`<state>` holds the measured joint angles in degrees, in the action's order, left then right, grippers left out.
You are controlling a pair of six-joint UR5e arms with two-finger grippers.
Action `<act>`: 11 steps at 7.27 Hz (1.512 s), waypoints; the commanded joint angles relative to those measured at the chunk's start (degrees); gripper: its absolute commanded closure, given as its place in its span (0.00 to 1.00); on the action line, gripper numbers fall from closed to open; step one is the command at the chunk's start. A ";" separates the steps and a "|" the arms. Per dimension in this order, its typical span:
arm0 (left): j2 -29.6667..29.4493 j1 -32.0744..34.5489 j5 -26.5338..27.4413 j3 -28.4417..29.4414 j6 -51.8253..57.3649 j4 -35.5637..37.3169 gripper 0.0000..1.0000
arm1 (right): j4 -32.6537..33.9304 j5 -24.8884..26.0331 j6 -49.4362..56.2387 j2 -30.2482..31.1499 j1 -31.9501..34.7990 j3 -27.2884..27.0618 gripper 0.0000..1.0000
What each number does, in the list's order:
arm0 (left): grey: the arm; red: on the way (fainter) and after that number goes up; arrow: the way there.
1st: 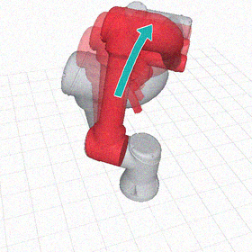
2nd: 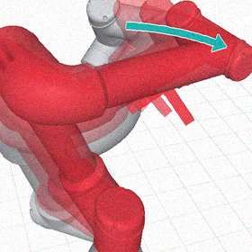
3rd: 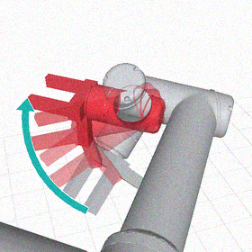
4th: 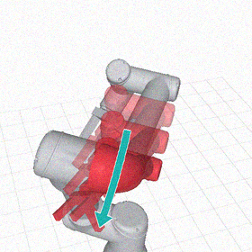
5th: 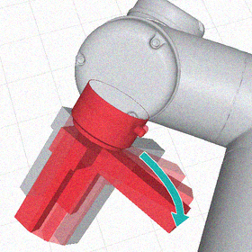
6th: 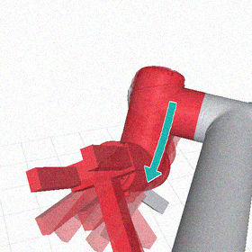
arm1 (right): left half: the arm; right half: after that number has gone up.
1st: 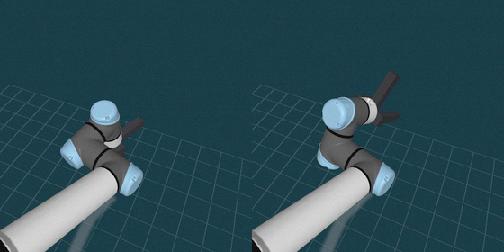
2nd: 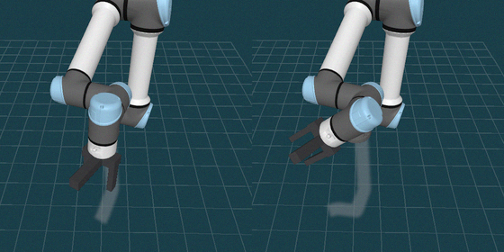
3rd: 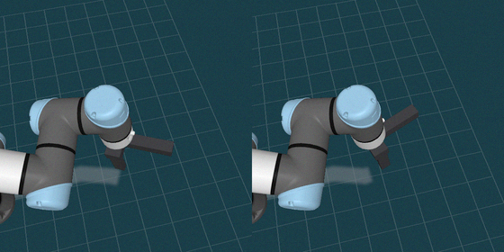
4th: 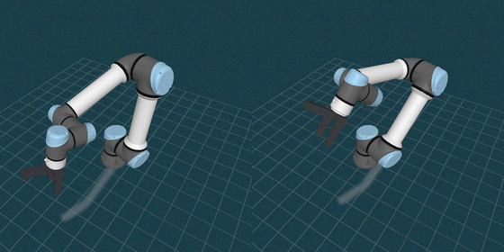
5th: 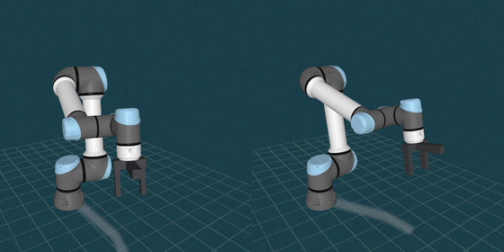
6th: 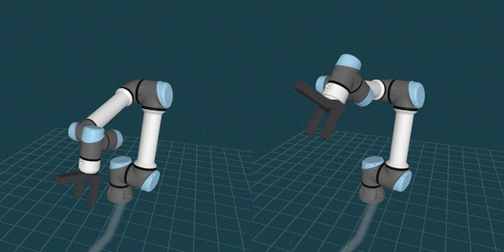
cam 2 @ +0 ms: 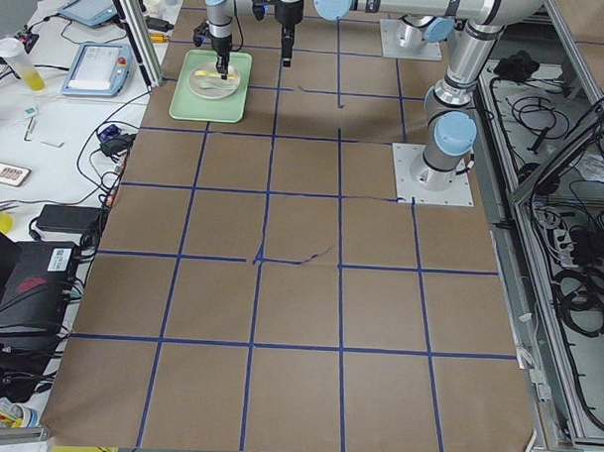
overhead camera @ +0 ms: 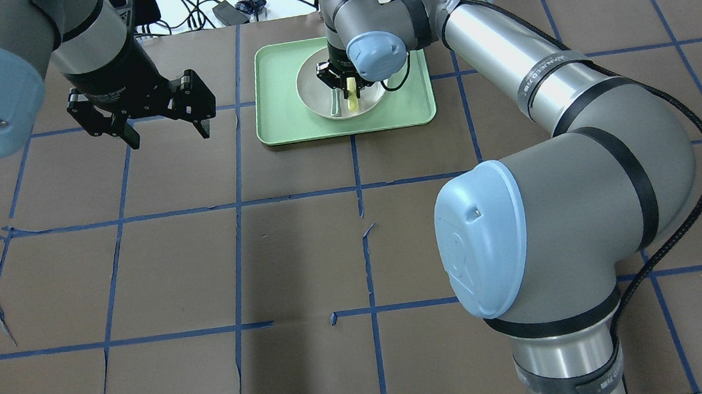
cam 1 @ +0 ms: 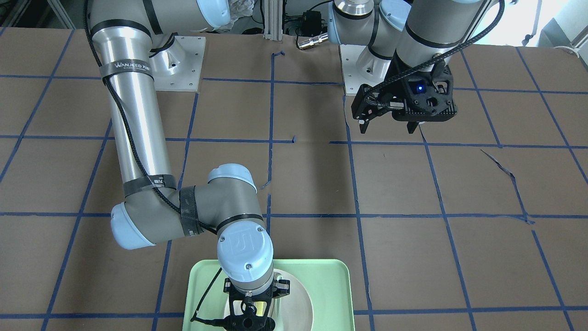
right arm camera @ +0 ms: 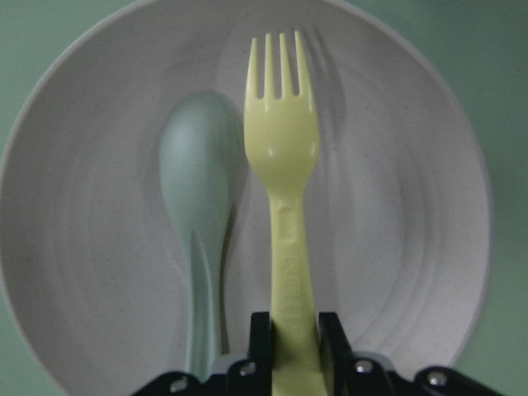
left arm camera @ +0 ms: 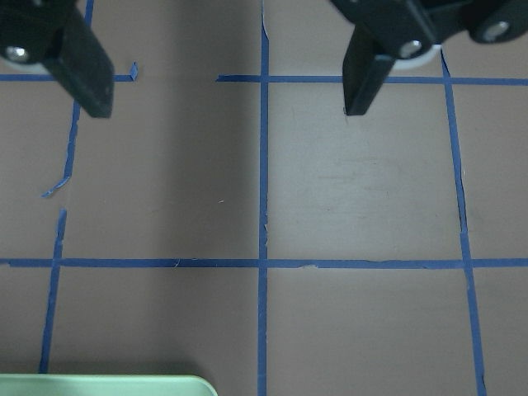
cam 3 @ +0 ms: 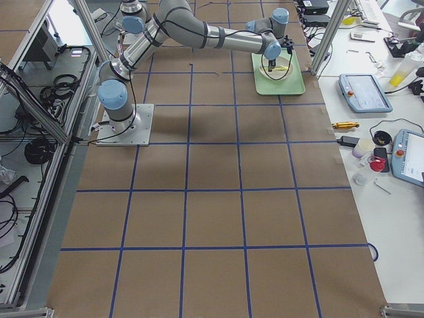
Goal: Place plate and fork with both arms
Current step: 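Close the right gripper on the yellow fork's handle and lift it, then carry the fork beside the plate and set it on the tray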
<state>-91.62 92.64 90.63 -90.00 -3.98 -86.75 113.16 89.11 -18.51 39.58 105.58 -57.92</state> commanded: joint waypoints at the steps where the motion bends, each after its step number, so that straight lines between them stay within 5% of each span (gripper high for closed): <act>1: -0.14 0.00 0.07 0.00 0.12 0.00 0.00 | -0.31 0.45 2.77 3.91 -1.33 -2.72 0.97; 4: -0.31 0.00 0.07 -1.57 0.03 0.00 0.00 | -0.13 0.71 13.74 4.10 -7.74 -4.66 0.97; 11: -0.31 0.00 0.07 -1.67 0.03 0.09 0.00 | 0.84 0.36 11.39 0.94 -8.37 -5.10 0.94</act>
<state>-91.93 92.64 90.70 -91.67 -3.96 -86.66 113.89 89.48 -7.70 40.33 97.21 -62.71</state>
